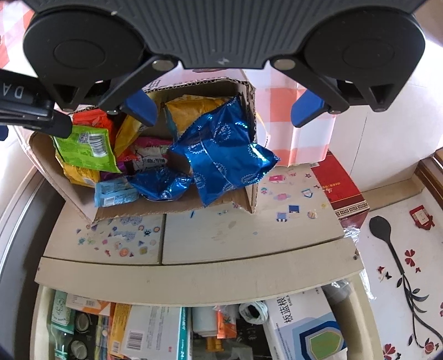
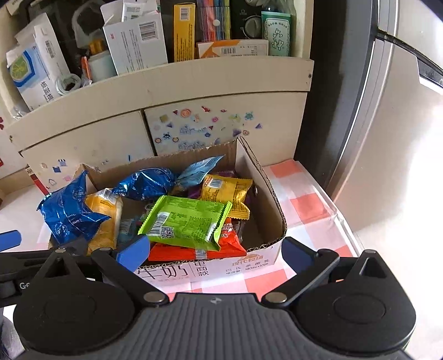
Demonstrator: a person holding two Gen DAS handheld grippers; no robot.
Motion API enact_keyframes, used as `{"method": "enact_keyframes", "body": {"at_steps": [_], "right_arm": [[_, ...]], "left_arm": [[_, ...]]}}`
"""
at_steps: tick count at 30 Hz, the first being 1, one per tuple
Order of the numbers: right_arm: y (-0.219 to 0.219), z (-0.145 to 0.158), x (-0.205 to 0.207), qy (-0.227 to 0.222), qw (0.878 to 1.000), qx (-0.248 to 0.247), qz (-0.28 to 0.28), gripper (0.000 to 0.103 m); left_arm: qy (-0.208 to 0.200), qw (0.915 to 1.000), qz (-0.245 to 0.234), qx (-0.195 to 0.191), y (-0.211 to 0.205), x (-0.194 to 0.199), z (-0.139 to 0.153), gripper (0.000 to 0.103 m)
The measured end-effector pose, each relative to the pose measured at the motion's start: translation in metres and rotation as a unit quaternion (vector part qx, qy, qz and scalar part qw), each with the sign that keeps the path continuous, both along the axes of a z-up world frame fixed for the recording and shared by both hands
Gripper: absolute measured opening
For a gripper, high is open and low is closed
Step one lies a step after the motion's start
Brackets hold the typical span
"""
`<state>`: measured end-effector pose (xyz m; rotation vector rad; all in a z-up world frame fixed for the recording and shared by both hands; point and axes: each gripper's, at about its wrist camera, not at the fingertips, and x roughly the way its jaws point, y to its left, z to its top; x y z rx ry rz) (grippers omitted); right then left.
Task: Organize snacks
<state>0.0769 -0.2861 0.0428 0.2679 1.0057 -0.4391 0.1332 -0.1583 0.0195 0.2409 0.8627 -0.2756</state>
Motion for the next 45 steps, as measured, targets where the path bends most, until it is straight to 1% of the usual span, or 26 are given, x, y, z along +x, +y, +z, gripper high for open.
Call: {"method": "enact_keyframes", "body": {"at_steps": [5,11,16,22,35,45], "right_arm": [[0.003,0.0,0.003,0.004,1.0,-0.011,0.001,0.103],[0.006,-0.003,0.008,0.015,0.999,-0.03,0.004,0.103],[0.01,-0.007,0.011,0.03,0.999,-0.044,0.008,0.103],[0.013,-0.008,0.013,0.035,0.998,-0.058,0.014,0.103],[0.014,-0.01,0.014,0.04,0.997,-0.063,0.017,0.103],[0.015,-0.011,0.015,0.045,0.997,-0.067,0.021,0.103]], "left_arm": [[0.009,0.9999,0.01,-0.008,0.005,0.002,-0.001,0.102],[0.003,0.9997,0.023,0.001,0.005,0.003,-0.002,0.102],[0.002,0.9994,0.03,0.016,0.003,0.004,-0.005,0.102],[0.005,0.9992,0.036,0.017,0.005,0.006,-0.006,0.102],[0.004,0.9991,0.037,0.022,0.006,0.007,-0.008,0.102],[0.011,0.9991,0.036,0.021,0.007,0.009,-0.011,0.1]]}}
